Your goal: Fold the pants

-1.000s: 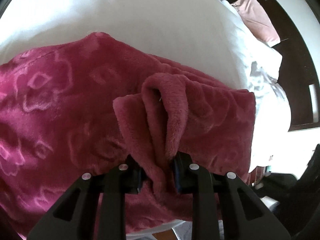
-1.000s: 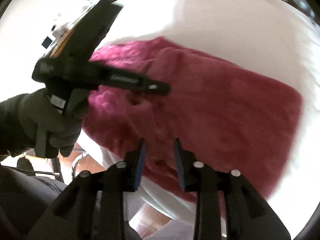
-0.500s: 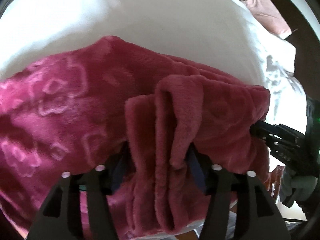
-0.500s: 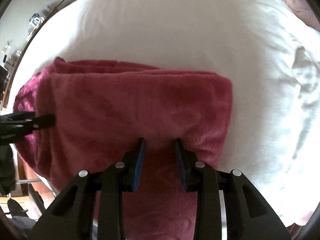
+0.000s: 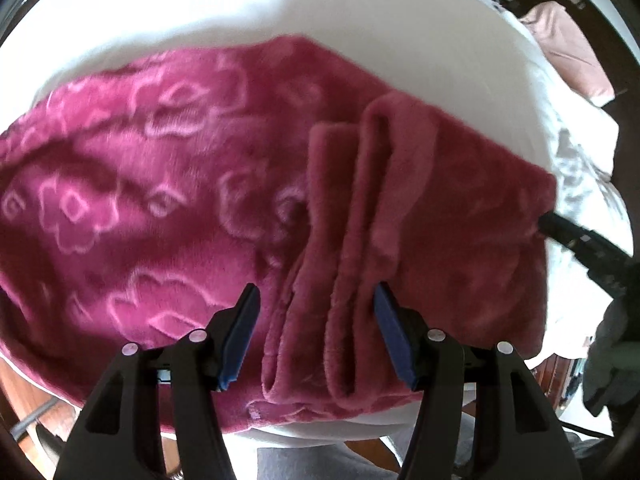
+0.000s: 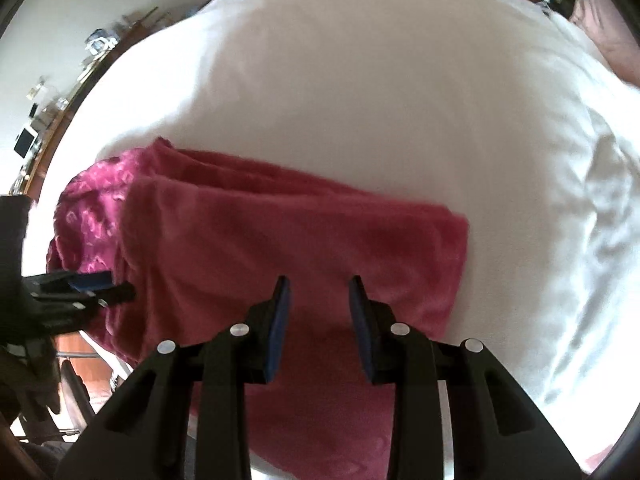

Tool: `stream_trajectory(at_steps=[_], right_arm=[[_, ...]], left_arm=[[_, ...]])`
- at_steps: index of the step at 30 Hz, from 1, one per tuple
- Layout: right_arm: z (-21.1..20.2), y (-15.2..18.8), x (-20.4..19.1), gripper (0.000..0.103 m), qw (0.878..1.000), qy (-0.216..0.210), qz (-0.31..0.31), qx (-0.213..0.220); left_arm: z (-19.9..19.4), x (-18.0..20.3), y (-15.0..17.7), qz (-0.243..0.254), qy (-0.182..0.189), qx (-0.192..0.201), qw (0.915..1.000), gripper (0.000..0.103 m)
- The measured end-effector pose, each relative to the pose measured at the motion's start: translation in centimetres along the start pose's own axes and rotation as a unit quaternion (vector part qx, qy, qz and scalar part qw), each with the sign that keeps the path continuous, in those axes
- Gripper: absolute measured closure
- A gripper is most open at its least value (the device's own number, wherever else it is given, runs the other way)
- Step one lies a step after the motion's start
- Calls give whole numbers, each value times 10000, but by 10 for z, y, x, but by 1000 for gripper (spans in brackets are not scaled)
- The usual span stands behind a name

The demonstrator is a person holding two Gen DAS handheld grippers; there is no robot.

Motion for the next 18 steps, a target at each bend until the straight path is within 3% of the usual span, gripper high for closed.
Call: stream_trajectory(at_steps=[10,18], right_arm=[[45,-33,-5,71,9992,149,50,-371],[24,-30,-17,71,9982,462,292,-245]], left_arm=[[8,-19,4,-14,176,103,9998,37],[-49,-87,10,-421,293,742,9959,37]])
Point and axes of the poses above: each gripper's, at about its wrist camera, not at the fingertips, and z roughly the way its jaws point, x to its right, y to its underside, the point moved 4 cm from there along z, roughly the way its jaws point, and after that the axes turned 14 degrees about -x, right-handed, at the moved point
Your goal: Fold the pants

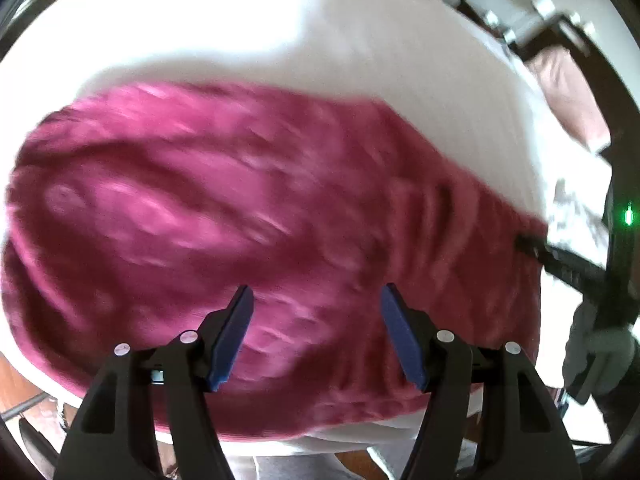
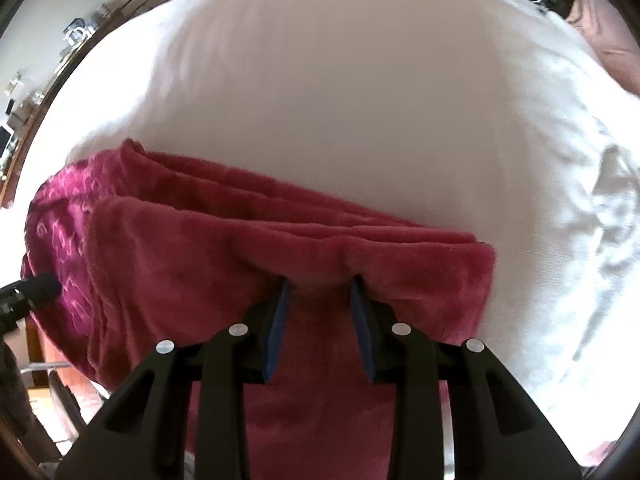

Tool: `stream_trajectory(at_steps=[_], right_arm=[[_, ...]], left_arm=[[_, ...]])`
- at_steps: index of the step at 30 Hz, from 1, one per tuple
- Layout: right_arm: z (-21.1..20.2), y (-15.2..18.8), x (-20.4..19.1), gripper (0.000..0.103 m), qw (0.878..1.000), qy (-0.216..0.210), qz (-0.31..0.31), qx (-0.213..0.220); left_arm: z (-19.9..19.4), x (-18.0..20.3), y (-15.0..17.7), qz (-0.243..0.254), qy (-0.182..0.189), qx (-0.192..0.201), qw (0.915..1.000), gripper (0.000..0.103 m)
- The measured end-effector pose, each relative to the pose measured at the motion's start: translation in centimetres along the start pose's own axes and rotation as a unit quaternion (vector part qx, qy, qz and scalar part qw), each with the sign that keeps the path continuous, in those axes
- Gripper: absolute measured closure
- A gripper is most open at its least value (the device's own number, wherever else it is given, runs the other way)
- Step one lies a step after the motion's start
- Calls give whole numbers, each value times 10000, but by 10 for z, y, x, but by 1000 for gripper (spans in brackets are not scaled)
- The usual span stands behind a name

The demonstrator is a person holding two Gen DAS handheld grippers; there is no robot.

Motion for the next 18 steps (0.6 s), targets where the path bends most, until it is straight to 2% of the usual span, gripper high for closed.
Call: stream_trajectory(at_steps=[2,4,5,10,14,18], right_arm=[[-14,3,-7,69,9997,171,43,147],[-27,4,-20,55,9989,335,20,328],[-30,4,-26,53,9986,368,-1,369],[-34,-5,-78,52,9981,355,-316,382],[-31,-12,-119,52,9971,183,-688,251],[-19,-12,-158,52,9957,-420,-792,-211]], left_arm=[[-19,-27,-4,-197,-45,222,9995,34],[-38,-62,-8,-439,-158,488,9977,27],[-46,-78,-9,-563,-203,597,9964,26],[-66,-151,-12,-1266,-315,886,9875,20],[-60,-196,-13,-1583,-307,899,9828,18],[-44,-226,-14,-1618,-229,739,9838,18]])
Point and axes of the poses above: each gripper's, at about its wrist camera, not at the fingertips, and z roughly the way its jaws point, x to its right, y to its underside, the point moved 4 cm from there along z, roughly the way its jaws point, and after that the axes turned 14 degrees about -x, right-handed, at the moved point
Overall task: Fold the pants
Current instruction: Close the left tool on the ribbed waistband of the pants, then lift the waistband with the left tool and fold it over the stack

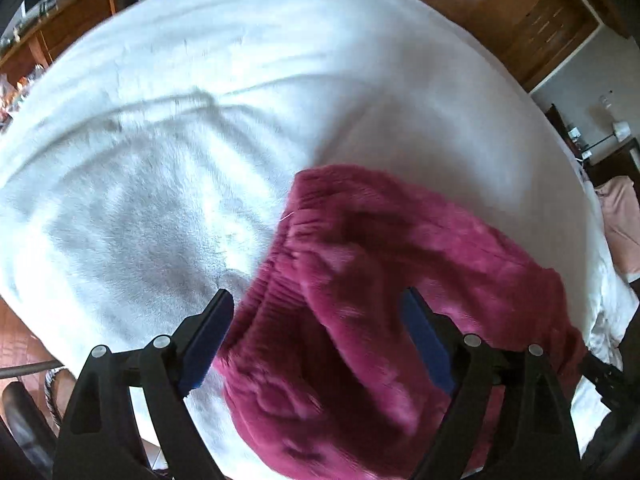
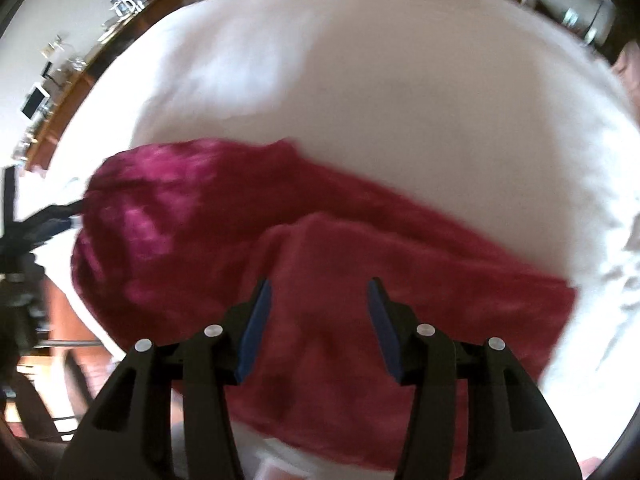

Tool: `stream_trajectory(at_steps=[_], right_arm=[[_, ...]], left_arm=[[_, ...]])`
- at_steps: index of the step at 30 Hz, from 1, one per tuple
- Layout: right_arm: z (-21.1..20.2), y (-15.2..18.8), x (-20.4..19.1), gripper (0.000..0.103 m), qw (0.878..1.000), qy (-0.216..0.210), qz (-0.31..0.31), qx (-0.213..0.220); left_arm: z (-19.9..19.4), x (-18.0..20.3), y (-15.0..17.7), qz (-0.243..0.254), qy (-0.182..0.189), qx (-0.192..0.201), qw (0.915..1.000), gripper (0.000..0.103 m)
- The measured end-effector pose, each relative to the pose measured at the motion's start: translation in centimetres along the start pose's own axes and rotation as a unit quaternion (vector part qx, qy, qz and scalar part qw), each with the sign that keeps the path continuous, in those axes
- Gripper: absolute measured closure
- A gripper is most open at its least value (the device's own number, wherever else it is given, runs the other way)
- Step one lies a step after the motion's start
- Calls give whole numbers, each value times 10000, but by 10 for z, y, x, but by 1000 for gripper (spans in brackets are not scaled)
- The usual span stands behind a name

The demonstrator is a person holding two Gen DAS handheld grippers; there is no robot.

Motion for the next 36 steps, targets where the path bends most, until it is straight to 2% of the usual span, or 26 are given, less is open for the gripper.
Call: stream_trajectory(at_steps=[3,7,14,18,20,22,25,31,36], right_arm=[[7,0,-25,52,9994,39,-328,-117],[20,1,-41,52,9983,72,-464,-332],[22,8,-39,52,9980,192,-374,-469],[20,9,-32,52,9982,247,-268,-481],[21,9,-31,52,9983,259,-231,-471],[19,10,-28,52,9984,263,-211,-453],[15,10,-23,52,9987,241,-170,-411],[5,7,-12,52,9995,129,-198,-192],[-7,14,5,52,9998,-22,-211,-19]], left_arm=[[25,-7,-7,9,79,-250,9997,18],[49,-14,-16,68,264,-489,9984,18],[80,-17,-30,187,490,-836,9951,17],[88,-12,-30,113,593,-874,9943,17],[89,-11,-32,120,599,-852,9945,25],[88,-6,-31,151,630,-860,9942,45],[79,3,-32,188,621,-882,9940,60],[54,12,-30,154,363,-694,9968,67],[10,41,-23,296,418,-332,9981,68]])
Point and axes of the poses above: each gripper's, at about its wrist camera, not at the fingertips, and z roughly the way its jaws point, x to its right, y to its underside, the point moved 4 cm from there along z, roughly the way its jaws point, and after that the axes turned 14 degrees about -x, right-handed, at the moved point
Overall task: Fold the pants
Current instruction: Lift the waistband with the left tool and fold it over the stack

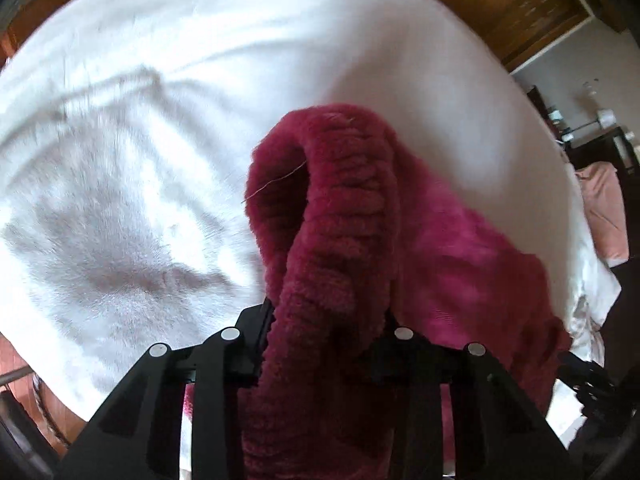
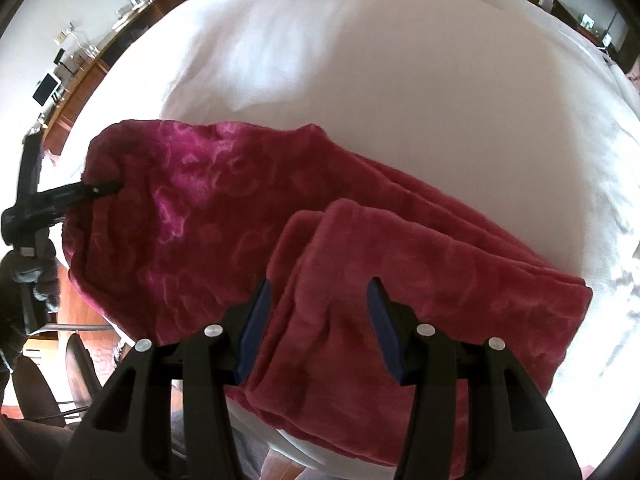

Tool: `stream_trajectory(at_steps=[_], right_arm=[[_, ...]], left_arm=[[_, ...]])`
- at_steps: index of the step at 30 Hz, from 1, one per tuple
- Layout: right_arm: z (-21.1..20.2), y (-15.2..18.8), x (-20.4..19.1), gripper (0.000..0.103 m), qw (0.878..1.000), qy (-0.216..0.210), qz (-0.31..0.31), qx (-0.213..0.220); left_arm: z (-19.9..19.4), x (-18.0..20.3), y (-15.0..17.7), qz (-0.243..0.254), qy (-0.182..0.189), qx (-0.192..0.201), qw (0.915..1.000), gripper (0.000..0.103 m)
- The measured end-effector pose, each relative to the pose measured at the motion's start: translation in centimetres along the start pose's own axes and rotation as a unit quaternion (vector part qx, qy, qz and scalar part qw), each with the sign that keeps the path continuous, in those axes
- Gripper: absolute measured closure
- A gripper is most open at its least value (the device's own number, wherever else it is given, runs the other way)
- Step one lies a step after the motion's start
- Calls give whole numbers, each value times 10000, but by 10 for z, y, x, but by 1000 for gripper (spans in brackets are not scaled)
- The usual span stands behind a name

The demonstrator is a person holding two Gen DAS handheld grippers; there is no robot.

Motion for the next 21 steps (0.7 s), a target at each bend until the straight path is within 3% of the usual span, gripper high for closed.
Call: stream_trajectory(at_steps=[12,21], right_arm=[[-15,55,71,52,9987,-285,394,152],[-28,93,127,52,9960,-414,665,420]], left_arm=[[-63,140,60,957,-123,533,9939,69],[-60,258,115,1898,-554,653,9781,69]])
Point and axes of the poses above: each gripper's, at about its wrist camera, not at the fingertips, and z roughly the way its jaws point, x to its right, y to its underside, the point moved 4 cm from there along z, roughly the way its jaws point, and after that the axes turned 14 degrees about -x, right-handed, at the moved point
